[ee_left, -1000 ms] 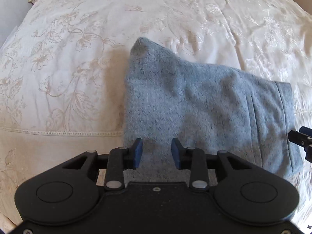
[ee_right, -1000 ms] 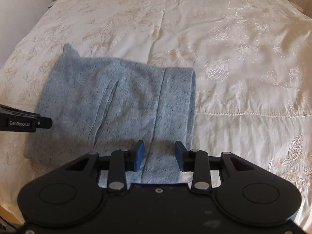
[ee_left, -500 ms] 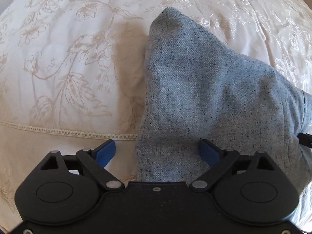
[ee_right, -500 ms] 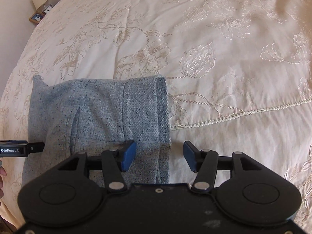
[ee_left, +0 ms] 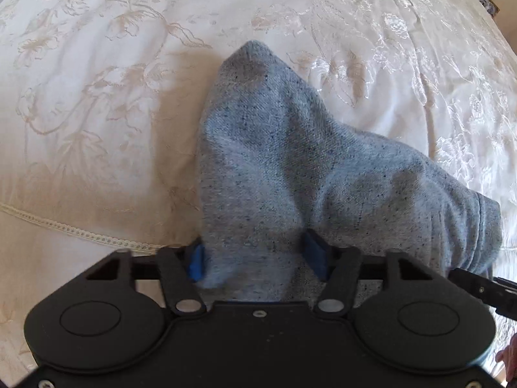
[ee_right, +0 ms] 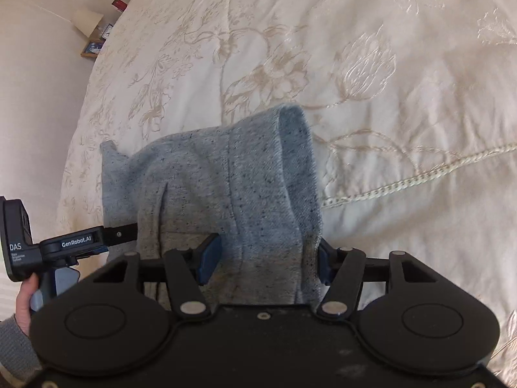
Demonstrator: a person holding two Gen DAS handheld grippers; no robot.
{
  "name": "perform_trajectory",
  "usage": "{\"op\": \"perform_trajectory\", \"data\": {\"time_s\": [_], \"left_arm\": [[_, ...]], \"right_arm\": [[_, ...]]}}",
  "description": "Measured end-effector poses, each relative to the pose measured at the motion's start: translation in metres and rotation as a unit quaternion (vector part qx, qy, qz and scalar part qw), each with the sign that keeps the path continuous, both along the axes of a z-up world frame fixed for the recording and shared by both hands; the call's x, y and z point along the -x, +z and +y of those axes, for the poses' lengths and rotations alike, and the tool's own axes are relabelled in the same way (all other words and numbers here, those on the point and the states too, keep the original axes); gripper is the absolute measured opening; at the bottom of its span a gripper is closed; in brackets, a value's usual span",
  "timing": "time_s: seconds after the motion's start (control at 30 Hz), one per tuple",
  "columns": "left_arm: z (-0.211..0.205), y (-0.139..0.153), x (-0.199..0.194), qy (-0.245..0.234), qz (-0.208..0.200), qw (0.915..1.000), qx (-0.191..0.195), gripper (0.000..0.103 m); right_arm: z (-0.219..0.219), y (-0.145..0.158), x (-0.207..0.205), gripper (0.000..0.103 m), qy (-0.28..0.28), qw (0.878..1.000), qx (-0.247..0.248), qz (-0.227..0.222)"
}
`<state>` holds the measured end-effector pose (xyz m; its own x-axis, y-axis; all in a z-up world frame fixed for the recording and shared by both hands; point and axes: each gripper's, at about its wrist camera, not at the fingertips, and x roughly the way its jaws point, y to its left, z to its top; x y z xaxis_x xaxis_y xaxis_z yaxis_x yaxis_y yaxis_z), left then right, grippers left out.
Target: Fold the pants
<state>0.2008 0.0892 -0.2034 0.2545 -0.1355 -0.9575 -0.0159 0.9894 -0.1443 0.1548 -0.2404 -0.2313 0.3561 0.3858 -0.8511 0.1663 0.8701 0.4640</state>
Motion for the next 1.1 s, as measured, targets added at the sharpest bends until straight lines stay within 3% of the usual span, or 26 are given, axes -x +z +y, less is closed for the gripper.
{"op": "perform_trajectory", "data": {"time_s": [0.1, 0.13, 0.3, 0.47, 0.63, 0.8, 1.0, 1.07, 1.1], "left_arm": [[0.004, 0.016, 0.007, 0.02, -0.014, 0.9997, 0.001, 0.029], [0.003, 0.022, 0.009, 0.021, -0.02, 0.9996, -0.001, 0.028], [0.01, 0.051, 0.026, 0.001, -0.049, 0.9988, -0.006, 0.023], [0.039, 0.075, 0.033, 0.013, -0.07, 0.9974, -0.007, 0.023], [0.11, 0.101, 0.038, 0.051, -0.09, 0.9945, -0.018, 0.023], [0.183, 0.116, 0.037, 0.094, -0.104, 0.9887, -0.054, 0.023], [0.255, 0.097, 0.021, 0.139, -0.099, 0.9831, -0.068, 0.028], [0.273, 0.079, 0.012, 0.16, -0.074, 0.9789, -0.103, 0.04], [0.283, 0.069, 0.009, 0.187, -0.051, 0.9732, -0.124, 0.038]], "right_arm": [[0.019, 0.019, 0.005, 0.034, 0.007, 0.999, 0.042, -0.023], [0.022, 0.026, 0.008, 0.03, 0.003, 0.998, 0.049, -0.029], [0.04, 0.06, 0.02, 0.026, 0.0, 0.995, 0.082, -0.055], [0.071, 0.093, 0.021, 0.026, 0.017, 0.992, 0.097, -0.085], [0.126, 0.115, 0.006, 0.026, 0.048, 0.99, 0.083, -0.103], [0.206, 0.128, -0.03, 0.026, 0.101, 0.987, 0.057, -0.114], [0.306, 0.127, -0.073, 0.026, 0.154, 0.978, 0.052, -0.13], [0.331, 0.119, -0.086, 0.026, 0.164, 0.976, 0.061, -0.13], [0.343, 0.114, -0.092, 0.027, 0.168, 0.975, 0.072, -0.127]]}}
